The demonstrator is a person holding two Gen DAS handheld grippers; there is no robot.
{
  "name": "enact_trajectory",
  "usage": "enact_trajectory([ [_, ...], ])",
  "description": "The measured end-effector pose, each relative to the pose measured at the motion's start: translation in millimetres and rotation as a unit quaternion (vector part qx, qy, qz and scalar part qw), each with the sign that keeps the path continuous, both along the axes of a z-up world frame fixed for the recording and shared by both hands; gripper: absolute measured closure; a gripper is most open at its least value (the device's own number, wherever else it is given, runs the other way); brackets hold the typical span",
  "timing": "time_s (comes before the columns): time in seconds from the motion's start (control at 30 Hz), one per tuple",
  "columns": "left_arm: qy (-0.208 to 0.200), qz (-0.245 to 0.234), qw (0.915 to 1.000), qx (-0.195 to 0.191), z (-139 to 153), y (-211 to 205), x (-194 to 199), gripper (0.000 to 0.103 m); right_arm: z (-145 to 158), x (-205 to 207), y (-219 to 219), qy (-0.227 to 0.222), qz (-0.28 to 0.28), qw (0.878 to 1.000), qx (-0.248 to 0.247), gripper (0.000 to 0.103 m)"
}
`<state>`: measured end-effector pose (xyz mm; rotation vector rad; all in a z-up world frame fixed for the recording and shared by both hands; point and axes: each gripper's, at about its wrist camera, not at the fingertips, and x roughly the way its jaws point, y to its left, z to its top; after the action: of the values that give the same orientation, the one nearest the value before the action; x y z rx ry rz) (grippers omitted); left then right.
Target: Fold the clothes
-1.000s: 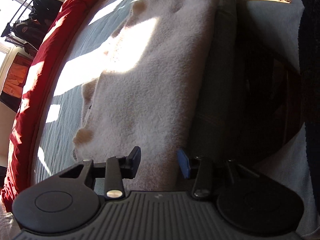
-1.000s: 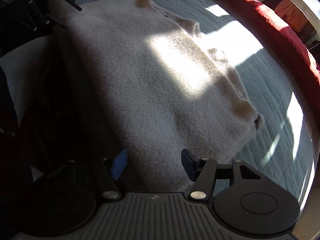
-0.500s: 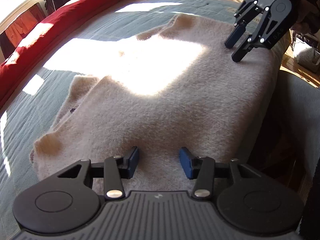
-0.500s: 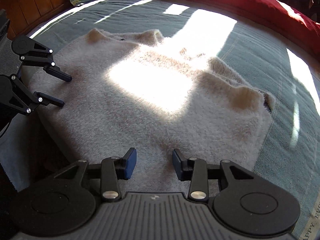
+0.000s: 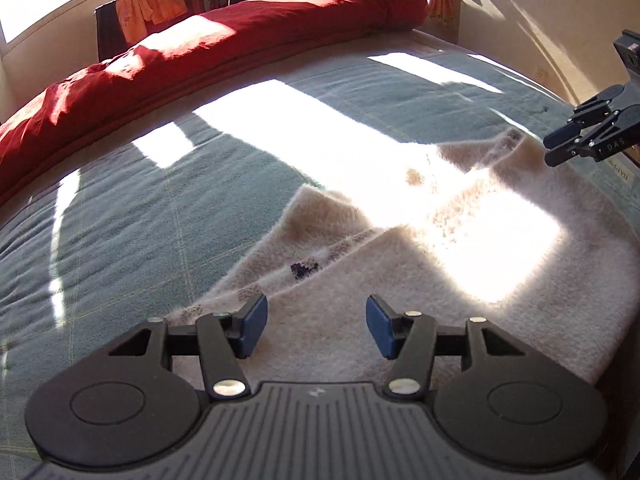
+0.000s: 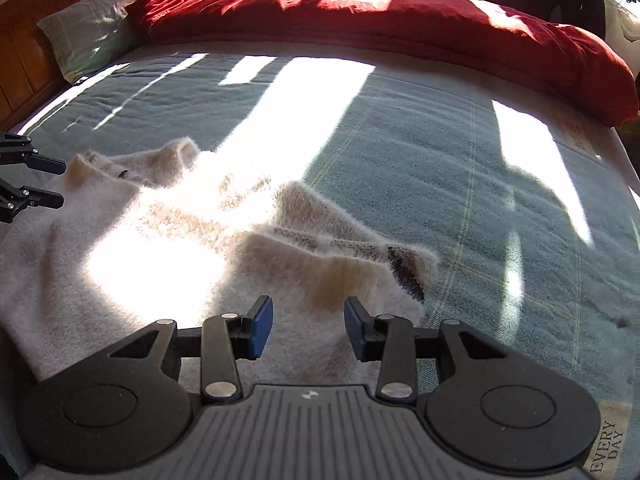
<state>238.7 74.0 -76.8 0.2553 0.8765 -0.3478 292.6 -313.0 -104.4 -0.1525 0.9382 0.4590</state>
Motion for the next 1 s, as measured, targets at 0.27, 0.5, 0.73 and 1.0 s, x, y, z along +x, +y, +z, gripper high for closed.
enact_trajectory([
  [0.27, 0.029, 0.092, 0.9940, -0.052, -18, 52, 23, 0.048, -22, 34, -28, 0.037, -0.025, 0.998, 0.048, 0.058],
  [0.5, 0.057, 0.110, 0.9901, -0.064, -36, 71, 27, 0.049, -33, 40, -38, 0.074, -0.019, 0.988, 0.132, 0.058],
  [0.73, 0.084, 0.111, 0.9821, -0.127, -42, 87, 38, 0.058, -40, 43, -55, 0.096, -0.038, 0.979, 0.177, 0.062],
  [1.0, 0.081, 0.103, 0.9805, -0.146, -42, 84, 39, 0.075, -48, 46, -57, 0.107, -0.037, 0.969, 0.218, 0.064],
])
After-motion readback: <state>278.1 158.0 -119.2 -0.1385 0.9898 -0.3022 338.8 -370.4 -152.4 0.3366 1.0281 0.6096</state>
